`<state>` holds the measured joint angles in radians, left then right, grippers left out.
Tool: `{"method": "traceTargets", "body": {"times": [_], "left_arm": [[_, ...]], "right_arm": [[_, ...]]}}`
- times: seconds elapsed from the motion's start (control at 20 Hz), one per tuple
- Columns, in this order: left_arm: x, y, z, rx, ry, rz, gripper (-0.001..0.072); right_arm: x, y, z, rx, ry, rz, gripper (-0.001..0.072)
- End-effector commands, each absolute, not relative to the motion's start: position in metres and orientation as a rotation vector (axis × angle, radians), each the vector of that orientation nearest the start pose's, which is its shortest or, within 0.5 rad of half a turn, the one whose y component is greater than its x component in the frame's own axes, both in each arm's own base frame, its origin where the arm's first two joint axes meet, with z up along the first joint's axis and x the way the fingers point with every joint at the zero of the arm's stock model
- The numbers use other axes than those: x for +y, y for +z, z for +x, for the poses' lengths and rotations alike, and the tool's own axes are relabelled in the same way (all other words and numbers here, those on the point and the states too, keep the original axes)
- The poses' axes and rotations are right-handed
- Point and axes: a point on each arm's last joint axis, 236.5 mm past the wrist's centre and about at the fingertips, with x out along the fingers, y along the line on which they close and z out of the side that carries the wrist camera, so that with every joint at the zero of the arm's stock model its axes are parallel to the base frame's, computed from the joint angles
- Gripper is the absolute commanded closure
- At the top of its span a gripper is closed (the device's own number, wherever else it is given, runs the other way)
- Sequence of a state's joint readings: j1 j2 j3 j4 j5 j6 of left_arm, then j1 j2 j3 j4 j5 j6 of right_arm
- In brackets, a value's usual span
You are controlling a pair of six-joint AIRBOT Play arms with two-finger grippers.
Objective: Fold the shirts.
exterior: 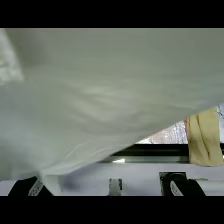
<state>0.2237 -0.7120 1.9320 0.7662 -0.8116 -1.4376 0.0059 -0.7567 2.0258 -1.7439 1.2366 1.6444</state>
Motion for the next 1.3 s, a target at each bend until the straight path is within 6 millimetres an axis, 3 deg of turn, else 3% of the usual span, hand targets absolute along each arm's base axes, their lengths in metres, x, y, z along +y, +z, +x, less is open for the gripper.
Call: {"method": "traceTargets", "body": {"times": [0.0, 0.15, 0.3, 0.4, 0.6, 0.7, 0.8, 0.9, 1.05, 1.25], "left_arm": [[-0.091, 0.619, 0.171, -0.419, -0.444, -0.247, 0.0677], [-0.083, 0.587, 0.216, -0.273, -0.405, -0.221, 0.0676], [-0.079, 0.513, 0.282, 0.024, -0.413, -0.229, 0.0677], [-0.072, 0.455, 0.331, 0.204, -0.412, -0.284, 0.0676], [-0.059, 0.336, 0.431, 0.440, -0.368, -0.445, 0.0676], [-0.058, 0.279, 0.476, 0.516, -0.337, -0.509, 0.0675], [-0.065, 0.238, 0.512, 0.565, -0.331, -0.568, 0.0676], [-0.070, 0.218, 0.543, 0.542, -0.319, -0.654, 0.0675], [-0.067, 0.185, 0.571, 0.539, -0.282, -0.659, 0.0674], [-0.093, 0.107, 0.562, 0.773, -0.348, -0.639, 0.0674]], "right_arm": [[-0.042, 0.526, 0.208, -0.011, -0.179, 0.018, 0.0689], [-0.043, 0.501, 0.242, 0.100, -0.182, 0.015, 0.0689], [-0.043, 0.444, 0.300, 0.318, -0.186, -0.009, 0.0689], [-0.041, 0.387, 0.348, 0.492, -0.180, -0.022, 0.0689], [-0.035, 0.243, 0.440, 0.816, -0.170, -0.011, 0.0688], [-0.022, 0.189, 0.481, 0.887, -0.137, 0.048, 0.0688], [-0.004, 0.150, 0.514, 0.906, -0.090, 0.119, 0.0688], [0.006, 0.130, 0.538, 0.887, -0.071, 0.184, 0.0689], [0.015, 0.120, 0.562, 0.835, -0.072, 0.294, 0.0689], [0.036, 0.087, 0.570, 0.897, -0.033, 0.402, 0.0688]]}}
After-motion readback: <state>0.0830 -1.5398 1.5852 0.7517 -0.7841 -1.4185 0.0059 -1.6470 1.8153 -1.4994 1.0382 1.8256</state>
